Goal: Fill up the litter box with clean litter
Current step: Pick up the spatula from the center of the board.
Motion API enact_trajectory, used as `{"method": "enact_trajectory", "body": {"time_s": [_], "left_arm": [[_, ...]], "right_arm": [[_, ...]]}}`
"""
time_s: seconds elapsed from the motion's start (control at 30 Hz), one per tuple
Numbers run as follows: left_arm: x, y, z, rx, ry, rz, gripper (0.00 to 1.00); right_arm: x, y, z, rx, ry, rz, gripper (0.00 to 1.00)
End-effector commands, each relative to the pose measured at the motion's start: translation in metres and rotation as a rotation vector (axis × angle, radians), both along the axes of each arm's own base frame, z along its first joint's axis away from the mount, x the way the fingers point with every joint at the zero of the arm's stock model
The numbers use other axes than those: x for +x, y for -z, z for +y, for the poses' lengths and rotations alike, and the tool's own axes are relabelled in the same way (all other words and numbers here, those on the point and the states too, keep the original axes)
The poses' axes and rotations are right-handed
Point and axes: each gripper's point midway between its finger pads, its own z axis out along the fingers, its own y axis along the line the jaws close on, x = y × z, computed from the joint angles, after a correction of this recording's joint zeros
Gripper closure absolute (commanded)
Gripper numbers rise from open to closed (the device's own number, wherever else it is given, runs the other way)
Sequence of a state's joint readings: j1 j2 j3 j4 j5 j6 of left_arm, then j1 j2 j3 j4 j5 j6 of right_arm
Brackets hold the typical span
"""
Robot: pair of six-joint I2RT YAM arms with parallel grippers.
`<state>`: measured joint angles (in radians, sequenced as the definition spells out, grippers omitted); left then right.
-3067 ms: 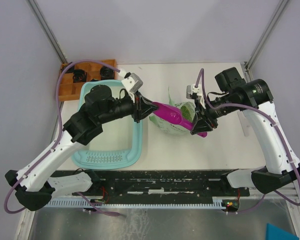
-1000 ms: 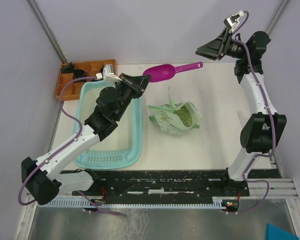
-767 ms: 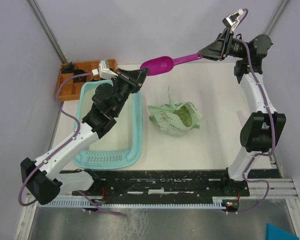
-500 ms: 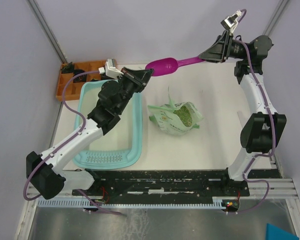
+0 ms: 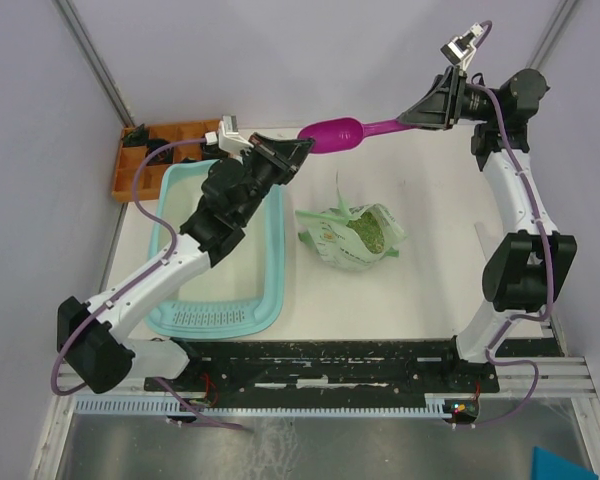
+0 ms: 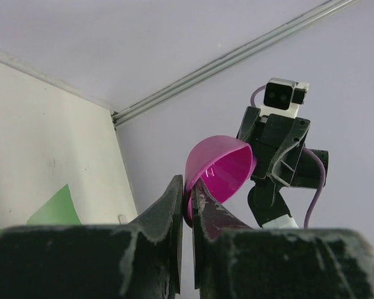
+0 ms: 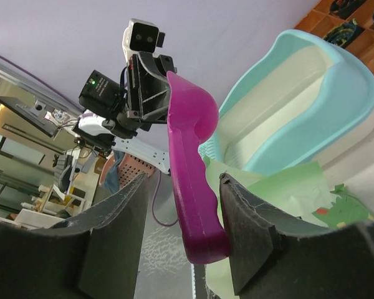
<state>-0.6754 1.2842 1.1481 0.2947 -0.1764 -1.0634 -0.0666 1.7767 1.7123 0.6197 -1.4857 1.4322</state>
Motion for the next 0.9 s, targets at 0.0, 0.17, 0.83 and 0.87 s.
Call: {"method": "enact_trajectory", "body": {"time_s": [0.0, 0.17, 0.83, 0.87], "left_arm": [[0.001, -0.040, 0.000, -0.103, 0.006, -0.073, 0.97], [0.003, -0.042, -0.006, -0.099, 0.027, -0.077, 0.97], [0.003, -0.030, -0.024, -0.108, 0.104, -0.035, 0.97], [0.003, -0.031, -0.024, -0.109, 0.106, -0.035, 0.97]], "right_arm": [[-0.025, -0.011, 0.000, -0.025, -0.026, -0.083, 0.43], [-0.032, -0.005, 0.000, -0.029, -0.029, -0.083, 0.44], [-0.030, -0.004, 0.000, -0.033, -0.035, -0.087, 0.50], [-0.030, -0.003, 0.000, -0.032, -0.033, -0.088, 0.52]]}}
